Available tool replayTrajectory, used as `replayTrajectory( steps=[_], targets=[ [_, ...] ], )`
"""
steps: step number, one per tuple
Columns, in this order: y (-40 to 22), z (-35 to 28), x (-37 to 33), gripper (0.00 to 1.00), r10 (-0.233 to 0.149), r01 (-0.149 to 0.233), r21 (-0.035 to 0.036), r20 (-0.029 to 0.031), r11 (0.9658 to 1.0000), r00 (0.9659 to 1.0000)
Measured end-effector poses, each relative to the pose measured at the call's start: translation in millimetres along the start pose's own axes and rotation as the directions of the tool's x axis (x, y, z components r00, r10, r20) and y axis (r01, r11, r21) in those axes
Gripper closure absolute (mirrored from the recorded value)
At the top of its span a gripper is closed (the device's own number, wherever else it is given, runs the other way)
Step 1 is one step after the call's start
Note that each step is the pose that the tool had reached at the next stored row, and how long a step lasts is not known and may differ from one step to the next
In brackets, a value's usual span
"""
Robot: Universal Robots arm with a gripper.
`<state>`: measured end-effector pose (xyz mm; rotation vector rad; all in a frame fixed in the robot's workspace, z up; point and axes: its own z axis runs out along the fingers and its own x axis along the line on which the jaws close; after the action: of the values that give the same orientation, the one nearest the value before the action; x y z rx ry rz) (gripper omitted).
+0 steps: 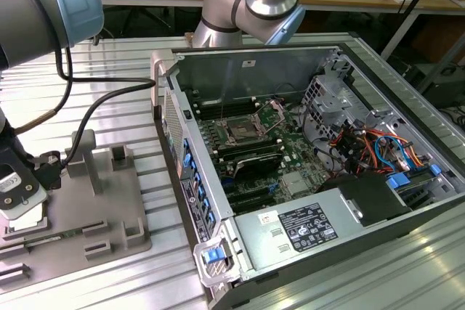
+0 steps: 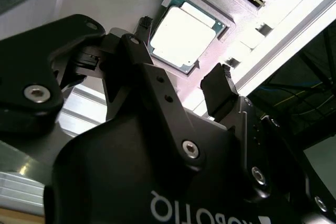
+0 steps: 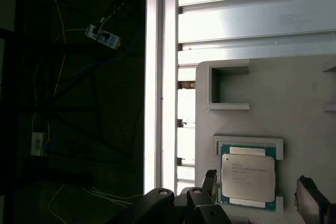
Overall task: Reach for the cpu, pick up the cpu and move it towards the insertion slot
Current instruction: 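Reach for the cpu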
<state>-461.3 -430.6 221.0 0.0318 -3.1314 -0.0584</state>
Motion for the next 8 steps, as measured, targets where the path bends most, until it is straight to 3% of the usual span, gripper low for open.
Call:
replayTrajectory(
  steps=[8],
  targets=[
    [-0.4, 9.4, 0.5, 0.34, -0.007, 0.007, 0.0001, -0.0005, 1.0000, 1.0000]
  ],
)
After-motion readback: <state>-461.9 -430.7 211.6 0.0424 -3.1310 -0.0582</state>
